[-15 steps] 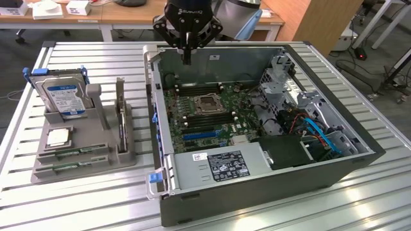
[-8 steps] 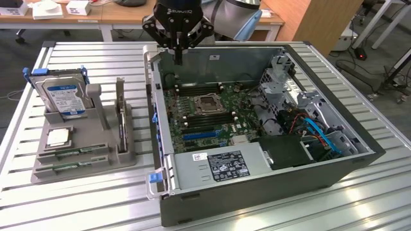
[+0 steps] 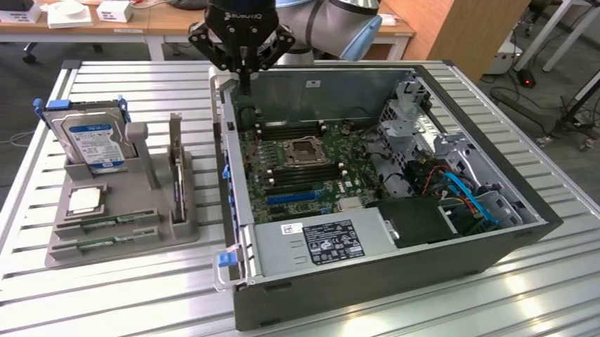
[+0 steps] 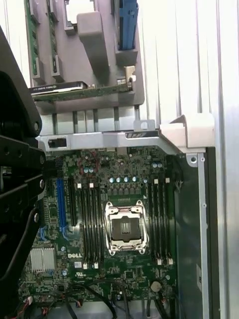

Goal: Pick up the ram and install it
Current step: 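Reach for the ram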

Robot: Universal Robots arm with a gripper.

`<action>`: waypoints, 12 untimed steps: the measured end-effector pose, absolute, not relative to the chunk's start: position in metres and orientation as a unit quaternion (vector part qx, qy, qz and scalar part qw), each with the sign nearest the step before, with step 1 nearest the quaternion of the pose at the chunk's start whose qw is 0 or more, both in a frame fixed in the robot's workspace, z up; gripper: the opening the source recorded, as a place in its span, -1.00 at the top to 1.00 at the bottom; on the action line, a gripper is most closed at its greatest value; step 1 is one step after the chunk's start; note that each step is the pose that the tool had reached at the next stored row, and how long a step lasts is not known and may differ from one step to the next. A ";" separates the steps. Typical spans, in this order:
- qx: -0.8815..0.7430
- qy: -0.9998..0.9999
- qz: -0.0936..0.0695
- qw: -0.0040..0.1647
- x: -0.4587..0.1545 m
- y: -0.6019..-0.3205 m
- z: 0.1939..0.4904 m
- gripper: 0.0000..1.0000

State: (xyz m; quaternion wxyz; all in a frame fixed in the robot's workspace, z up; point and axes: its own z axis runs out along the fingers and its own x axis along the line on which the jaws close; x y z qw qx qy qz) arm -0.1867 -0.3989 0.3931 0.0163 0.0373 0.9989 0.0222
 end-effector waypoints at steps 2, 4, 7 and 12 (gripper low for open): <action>0.037 0.999 0.022 0.017 -0.193 -0.399 0.393 0.81; 0.037 0.999 0.022 0.018 -0.199 -0.399 0.393 0.81; 0.037 0.999 0.022 0.020 -0.208 -0.399 0.393 0.81; 0.037 0.999 0.022 0.022 -0.222 -0.399 0.393 0.81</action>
